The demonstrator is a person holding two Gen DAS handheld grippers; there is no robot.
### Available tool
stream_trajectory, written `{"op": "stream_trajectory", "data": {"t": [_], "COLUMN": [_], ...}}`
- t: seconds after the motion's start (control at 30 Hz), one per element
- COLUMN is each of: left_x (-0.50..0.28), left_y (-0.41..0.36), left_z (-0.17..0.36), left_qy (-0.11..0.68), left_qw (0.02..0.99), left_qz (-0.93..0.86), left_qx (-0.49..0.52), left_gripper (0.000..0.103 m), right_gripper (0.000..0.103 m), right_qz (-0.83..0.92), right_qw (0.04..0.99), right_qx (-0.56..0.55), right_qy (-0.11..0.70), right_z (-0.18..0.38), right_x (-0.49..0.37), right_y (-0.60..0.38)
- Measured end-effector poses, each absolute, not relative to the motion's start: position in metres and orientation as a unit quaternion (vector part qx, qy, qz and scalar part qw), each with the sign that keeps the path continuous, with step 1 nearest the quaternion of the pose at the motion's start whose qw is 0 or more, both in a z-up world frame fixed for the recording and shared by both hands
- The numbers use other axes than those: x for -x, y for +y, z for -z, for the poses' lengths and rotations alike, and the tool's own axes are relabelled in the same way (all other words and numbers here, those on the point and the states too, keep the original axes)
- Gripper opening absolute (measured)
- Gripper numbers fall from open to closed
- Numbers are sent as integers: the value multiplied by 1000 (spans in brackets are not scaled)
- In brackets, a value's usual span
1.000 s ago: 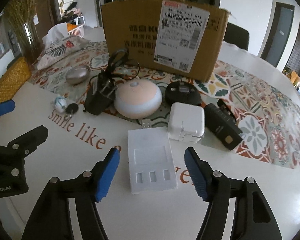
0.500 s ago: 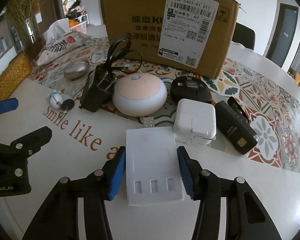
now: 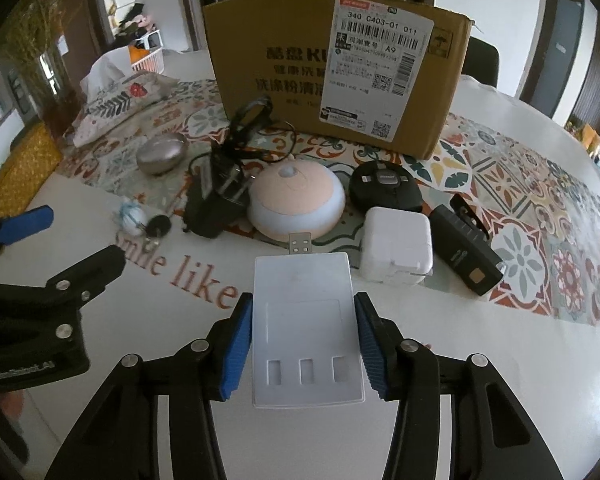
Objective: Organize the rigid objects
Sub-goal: 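Grasp the white-and-blue figurine keychain with the left gripper while the right gripper holds the power bank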
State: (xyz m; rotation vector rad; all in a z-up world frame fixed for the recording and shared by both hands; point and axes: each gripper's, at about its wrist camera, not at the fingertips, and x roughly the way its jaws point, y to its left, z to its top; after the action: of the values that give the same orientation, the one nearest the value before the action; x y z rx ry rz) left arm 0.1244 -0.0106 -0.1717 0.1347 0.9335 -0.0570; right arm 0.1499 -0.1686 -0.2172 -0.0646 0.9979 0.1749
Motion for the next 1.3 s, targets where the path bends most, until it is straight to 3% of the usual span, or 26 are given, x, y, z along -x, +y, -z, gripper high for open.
{"op": "stream_trajectory", "data": {"t": [0.27, 0.37, 0.67, 0.73, 1.03, 1.3], "left_x": [-140, -147, -162, -164, -167, -160], "left_y": [12, 17, 25, 25, 19, 17], "left_z": [179, 189, 212, 218, 222, 213], "left_qy": [439, 437, 438, 446, 443, 440], "left_qw": [892, 891, 887, 882, 883, 884], "left_qz": [79, 96, 137, 144, 152, 153], "left_qx": [-70, -77, -59, -44, -33, -28], "left_gripper": [94, 82, 76, 69, 55, 54], "right_gripper": [49, 49, 49, 49, 49, 49], "right_qz": [-60, -50, -32, -32, -26, -32], "right_qw": [864, 866, 861, 858, 859, 861], "right_qx": [-8, 1, 20, 27, 30, 25], "right_qy": [499, 497, 508, 511, 511, 507], "right_z": [220, 223, 231, 232, 231, 229], "right_x": [-150, -151, -158, -159, -160, -157], "right_y": [-146, -136, -119, -117, -121, -124]}}
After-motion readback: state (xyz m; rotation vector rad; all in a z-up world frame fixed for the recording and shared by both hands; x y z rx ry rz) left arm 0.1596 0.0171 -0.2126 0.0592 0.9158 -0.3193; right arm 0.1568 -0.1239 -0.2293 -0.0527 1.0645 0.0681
